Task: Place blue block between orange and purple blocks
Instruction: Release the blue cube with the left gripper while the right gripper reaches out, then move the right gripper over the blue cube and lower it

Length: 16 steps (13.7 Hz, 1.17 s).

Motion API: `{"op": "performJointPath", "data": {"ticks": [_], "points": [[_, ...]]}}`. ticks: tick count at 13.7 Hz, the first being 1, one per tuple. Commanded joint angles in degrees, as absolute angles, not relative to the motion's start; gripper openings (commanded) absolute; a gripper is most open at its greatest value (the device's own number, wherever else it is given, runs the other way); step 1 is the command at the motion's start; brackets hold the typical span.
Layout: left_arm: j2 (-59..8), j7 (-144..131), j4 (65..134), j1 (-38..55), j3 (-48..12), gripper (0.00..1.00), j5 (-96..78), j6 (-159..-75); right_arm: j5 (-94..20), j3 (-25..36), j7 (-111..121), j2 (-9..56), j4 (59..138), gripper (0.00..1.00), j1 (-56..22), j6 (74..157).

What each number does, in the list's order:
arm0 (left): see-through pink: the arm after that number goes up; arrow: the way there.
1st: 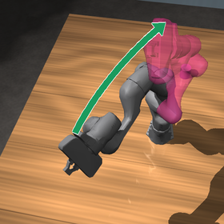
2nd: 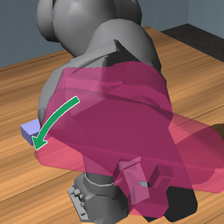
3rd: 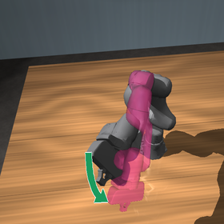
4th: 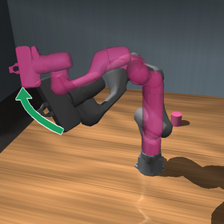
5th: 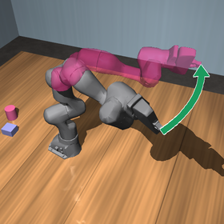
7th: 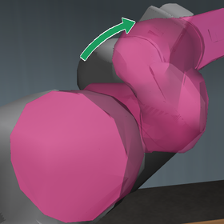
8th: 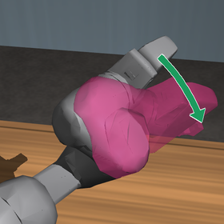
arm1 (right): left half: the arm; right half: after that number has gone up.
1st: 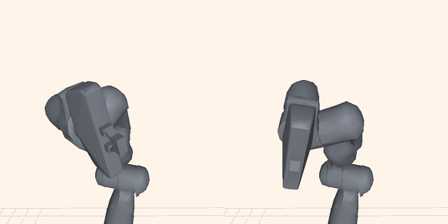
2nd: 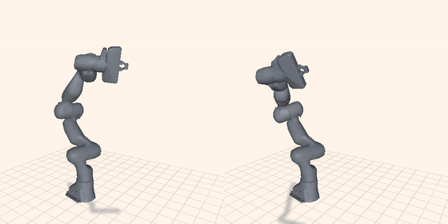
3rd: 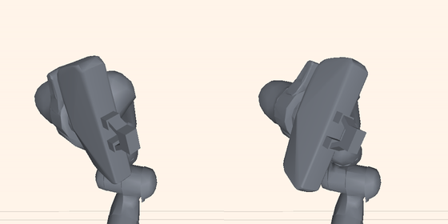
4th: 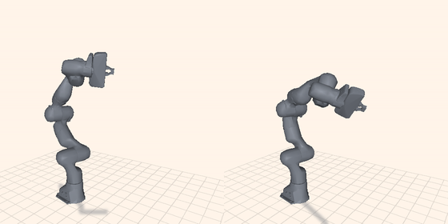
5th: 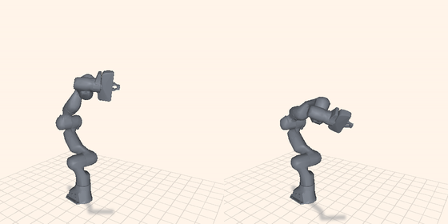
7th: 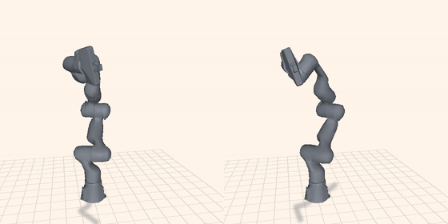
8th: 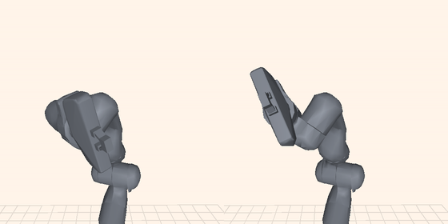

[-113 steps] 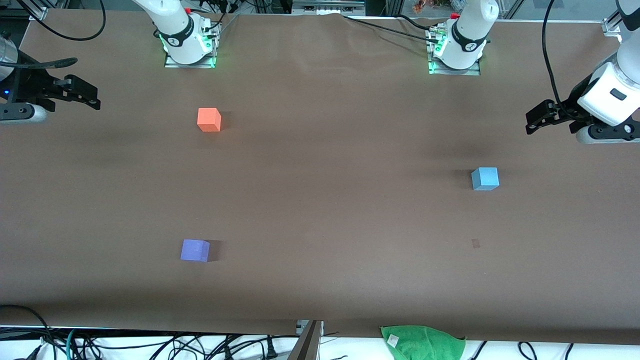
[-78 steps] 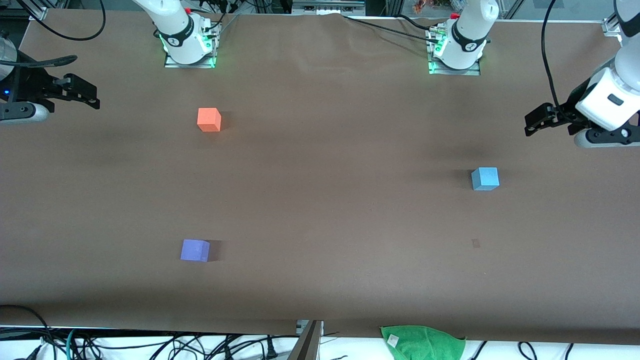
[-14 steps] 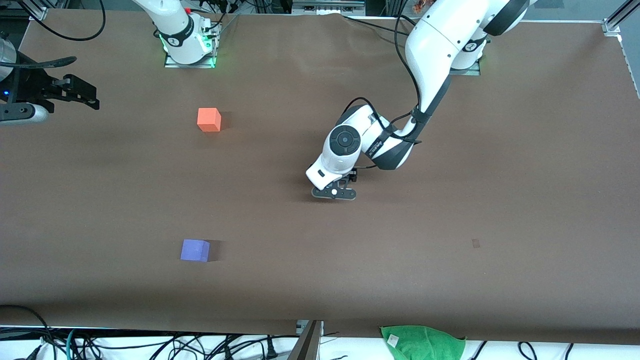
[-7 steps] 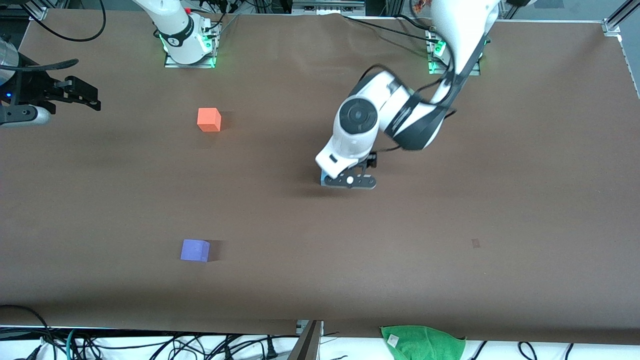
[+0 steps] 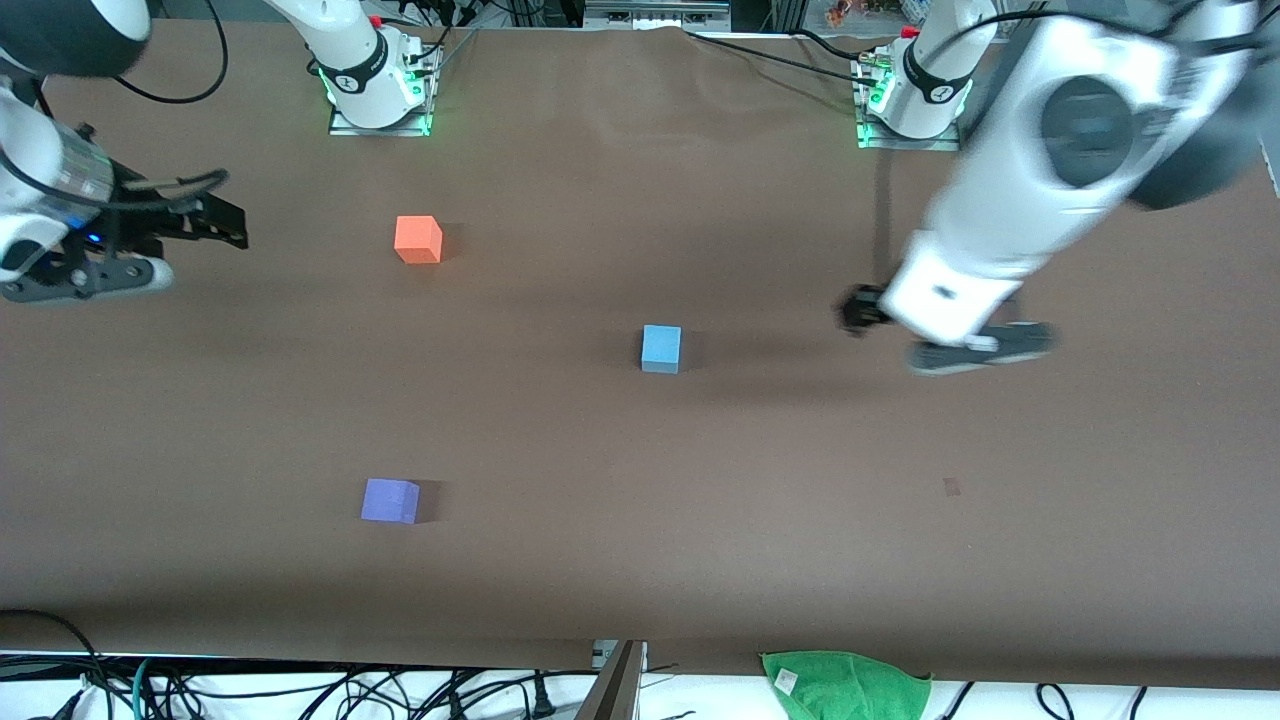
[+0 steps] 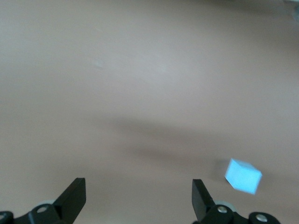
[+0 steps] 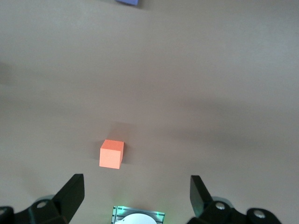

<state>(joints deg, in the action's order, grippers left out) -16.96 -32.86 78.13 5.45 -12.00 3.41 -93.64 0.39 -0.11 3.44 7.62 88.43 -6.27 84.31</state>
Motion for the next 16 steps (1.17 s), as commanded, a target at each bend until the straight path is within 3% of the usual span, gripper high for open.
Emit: {"op": "performJointPath", "data": {"ticks": [1,5,9,13,16], "points": [[-14.3,-29.4,79.6,0.1,-12.8,1.0,2.6,-92.7,-1.4,-0.5,2.3,9.7,87.7,1.0,-10.0,86.2],[-7.8,-12.2,86.3,-1.1,-6.0,1.0,-0.8,-92.4,-2.7,-0.6,-12.5,13.4,87.7,1.0,-18.0,92.7],[4.6,-0.9,106.0,-0.7,-1.6,1.0,-2.8,-107.5,-3.7,-0.6,-26.1,18.8,87.6,1.0,-27.0,102.6],[3.6,-3.1,102.8,0.1,-1.3,1.0,-1.9,-99.9,-3.3,-0.5,-39.6,25.6,87.6,1.0,-35.4,114.6],[3.3,-3.0,102.3,-0.4,-1.8,1.0,0.7,-99.4,-2.9,-0.4,-44.7,30.1,87.5,1.0,-40.0,121.9]]}}
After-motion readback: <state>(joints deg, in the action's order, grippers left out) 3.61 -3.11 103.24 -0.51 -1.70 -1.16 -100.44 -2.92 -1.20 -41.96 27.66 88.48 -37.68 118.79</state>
